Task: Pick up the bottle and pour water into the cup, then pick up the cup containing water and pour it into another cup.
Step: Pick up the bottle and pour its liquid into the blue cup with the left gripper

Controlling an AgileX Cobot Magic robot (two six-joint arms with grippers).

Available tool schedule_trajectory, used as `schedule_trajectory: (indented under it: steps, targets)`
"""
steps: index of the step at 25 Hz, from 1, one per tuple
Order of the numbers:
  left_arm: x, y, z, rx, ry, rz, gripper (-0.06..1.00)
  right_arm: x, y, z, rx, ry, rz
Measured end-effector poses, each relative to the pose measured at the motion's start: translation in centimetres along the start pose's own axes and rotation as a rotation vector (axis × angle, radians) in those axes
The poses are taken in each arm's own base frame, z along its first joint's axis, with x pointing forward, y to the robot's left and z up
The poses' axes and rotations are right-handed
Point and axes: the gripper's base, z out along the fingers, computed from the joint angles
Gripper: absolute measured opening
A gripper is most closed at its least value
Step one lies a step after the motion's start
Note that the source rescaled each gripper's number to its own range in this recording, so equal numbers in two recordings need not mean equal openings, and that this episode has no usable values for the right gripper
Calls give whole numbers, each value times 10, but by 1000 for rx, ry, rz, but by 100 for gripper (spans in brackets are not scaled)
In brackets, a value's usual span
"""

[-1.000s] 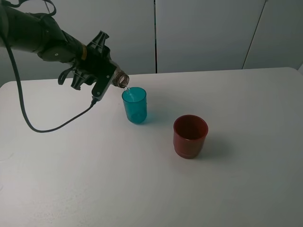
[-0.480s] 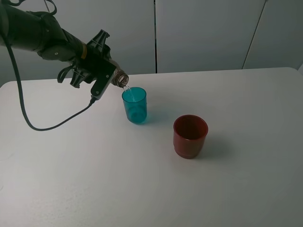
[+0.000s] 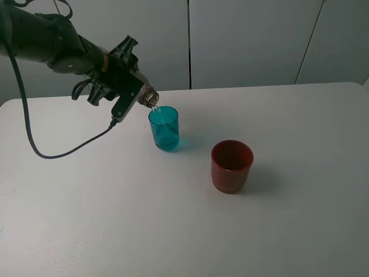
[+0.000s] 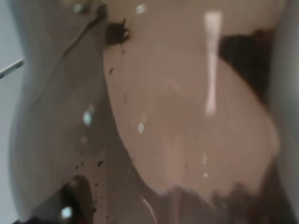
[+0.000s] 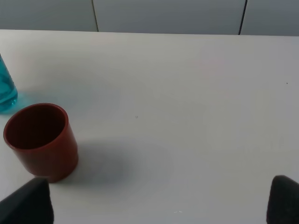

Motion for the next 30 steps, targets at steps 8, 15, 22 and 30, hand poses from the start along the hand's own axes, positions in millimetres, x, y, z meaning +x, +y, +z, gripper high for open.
schedule_trajectory:
  steps: [8, 15, 22, 30]
  targets:
    - [0, 0, 0, -5, 0, 14, 1, 0, 0, 0, 0, 0, 0]
    - [1, 5, -1, -19, 8, 43, 1, 0, 0, 0, 0, 0, 0]
    - [4, 14, -3, -48, 21, 60, 1, 0, 0, 0, 0, 0, 0]
    - [3, 16, -3, -67, 17, 104, 1, 0, 0, 0, 0, 0, 0]
